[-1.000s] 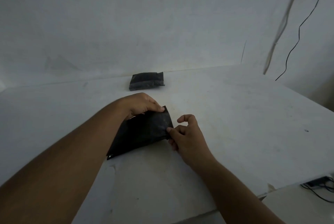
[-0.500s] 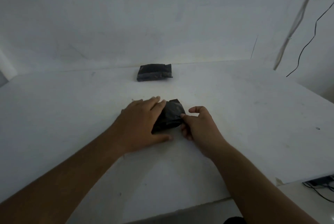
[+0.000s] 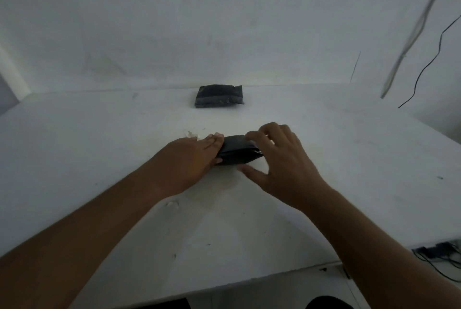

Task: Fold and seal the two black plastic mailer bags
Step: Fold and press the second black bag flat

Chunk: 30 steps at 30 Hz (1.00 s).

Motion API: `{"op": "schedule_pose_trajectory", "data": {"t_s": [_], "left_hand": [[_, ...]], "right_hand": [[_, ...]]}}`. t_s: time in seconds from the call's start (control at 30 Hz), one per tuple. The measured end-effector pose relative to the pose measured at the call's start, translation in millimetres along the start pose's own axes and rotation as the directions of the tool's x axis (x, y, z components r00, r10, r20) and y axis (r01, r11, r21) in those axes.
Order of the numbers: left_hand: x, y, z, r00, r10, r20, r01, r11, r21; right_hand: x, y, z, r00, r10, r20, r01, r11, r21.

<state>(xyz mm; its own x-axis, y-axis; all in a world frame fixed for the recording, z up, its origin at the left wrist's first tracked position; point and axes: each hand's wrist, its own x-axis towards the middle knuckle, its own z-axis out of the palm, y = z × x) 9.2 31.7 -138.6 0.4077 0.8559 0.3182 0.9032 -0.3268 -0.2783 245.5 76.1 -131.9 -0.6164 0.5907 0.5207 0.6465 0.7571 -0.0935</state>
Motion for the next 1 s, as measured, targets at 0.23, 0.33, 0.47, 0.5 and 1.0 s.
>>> {"op": "schedule_pose_trajectory", "data": {"t_s": [0.23,0.33,0.47,0.5,1.0], "left_hand": [[-13,-12,-6,1.000,-0.007,0.003,0.007,1.000,0.014],[-31,-35,-3,0.993,-0.065,0.098,0.058,0.996,0.071],[-45,-34,-13,0.997,-0.068,-0.043,0.069,0.997,0.018],[-42,-26,-16,0.993,-0.080,-0.085,0.080,0.997,-0.004],[-25,-18,12,0.941,0.164,-0.296,-0.104,0.972,0.209]], "right_hand": [[11,12,3,0.973,-0.229,0.001,0.229,0.972,-0.056],[12,21,1,0.982,-0.186,-0.004,0.186,0.982,-0.024],[11,23,4,0.991,-0.129,0.029,0.127,0.990,0.055],[12,21,6,0.991,-0.130,0.027,0.128,0.990,0.062],[2,16,-25,0.999,-0.037,0.019,0.038,0.994,-0.098]]}}
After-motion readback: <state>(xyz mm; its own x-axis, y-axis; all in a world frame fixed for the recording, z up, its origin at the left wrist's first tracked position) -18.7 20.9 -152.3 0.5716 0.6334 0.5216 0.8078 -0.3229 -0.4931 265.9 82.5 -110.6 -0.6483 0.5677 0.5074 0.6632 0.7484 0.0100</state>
